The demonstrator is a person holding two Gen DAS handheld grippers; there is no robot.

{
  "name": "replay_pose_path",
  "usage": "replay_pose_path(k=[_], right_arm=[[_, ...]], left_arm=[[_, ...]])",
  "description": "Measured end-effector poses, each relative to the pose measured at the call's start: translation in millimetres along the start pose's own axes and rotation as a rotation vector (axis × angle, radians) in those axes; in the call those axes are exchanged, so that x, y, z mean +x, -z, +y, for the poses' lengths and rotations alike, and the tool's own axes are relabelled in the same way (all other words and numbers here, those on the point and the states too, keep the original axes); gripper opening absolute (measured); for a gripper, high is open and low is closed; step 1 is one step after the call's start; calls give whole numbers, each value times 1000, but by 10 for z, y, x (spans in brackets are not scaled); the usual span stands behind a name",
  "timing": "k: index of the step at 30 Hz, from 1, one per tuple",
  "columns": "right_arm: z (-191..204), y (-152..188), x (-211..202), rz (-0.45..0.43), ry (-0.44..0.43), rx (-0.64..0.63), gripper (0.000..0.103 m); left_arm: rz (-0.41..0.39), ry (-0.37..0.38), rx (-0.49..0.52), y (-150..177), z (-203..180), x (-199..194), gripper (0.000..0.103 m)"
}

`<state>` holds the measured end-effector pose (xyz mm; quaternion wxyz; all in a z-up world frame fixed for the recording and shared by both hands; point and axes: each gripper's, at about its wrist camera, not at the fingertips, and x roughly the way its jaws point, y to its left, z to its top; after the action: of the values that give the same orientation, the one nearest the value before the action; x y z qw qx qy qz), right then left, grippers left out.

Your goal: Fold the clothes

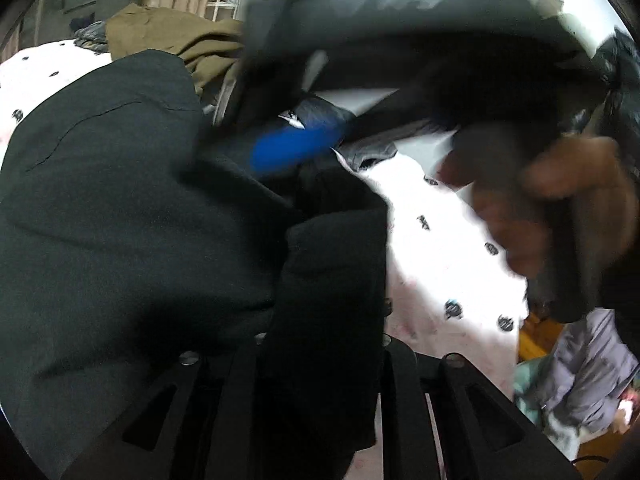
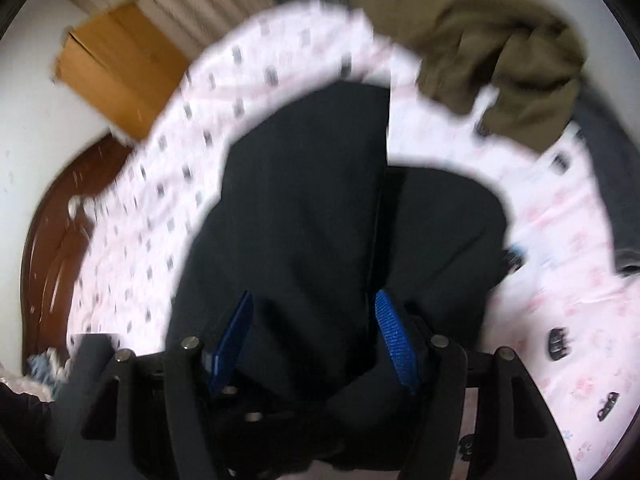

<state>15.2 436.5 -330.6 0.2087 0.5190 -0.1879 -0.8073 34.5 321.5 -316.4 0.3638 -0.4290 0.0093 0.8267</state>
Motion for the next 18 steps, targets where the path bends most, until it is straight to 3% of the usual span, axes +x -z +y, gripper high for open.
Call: replay_pose_path(k=[1,3,5,6,10,14,16,18], right_arm=[[-16,-24,100,39,-20,8,65],[-14,-40,231,99,-77,14,52],[72,8,212,122,-114,-20,10],[100,31,196,125,-102,-38,5],[75,185,126,153,-50,-54,2],[-82,299,159,186,-21,-29,1],[-130,310,143,167,-39,-18,1],[-177,295,40,122,-67,-1,2]], left_arm=[[-7,-7,-9,3,0,-64,18],[-8,-29,-22,23,-16,-213,25],[-5,-44,-47,38,-23,-382,32],[-2,-53,-65,41,-21,-476,35],[-3,-132,-111,55,34,-931,53],[-27,-206,-172,83,242,-1332,56],[-28,-267,-165,72,458,-1456,65],[-5,-293,-139,54,742,-1421,66]])
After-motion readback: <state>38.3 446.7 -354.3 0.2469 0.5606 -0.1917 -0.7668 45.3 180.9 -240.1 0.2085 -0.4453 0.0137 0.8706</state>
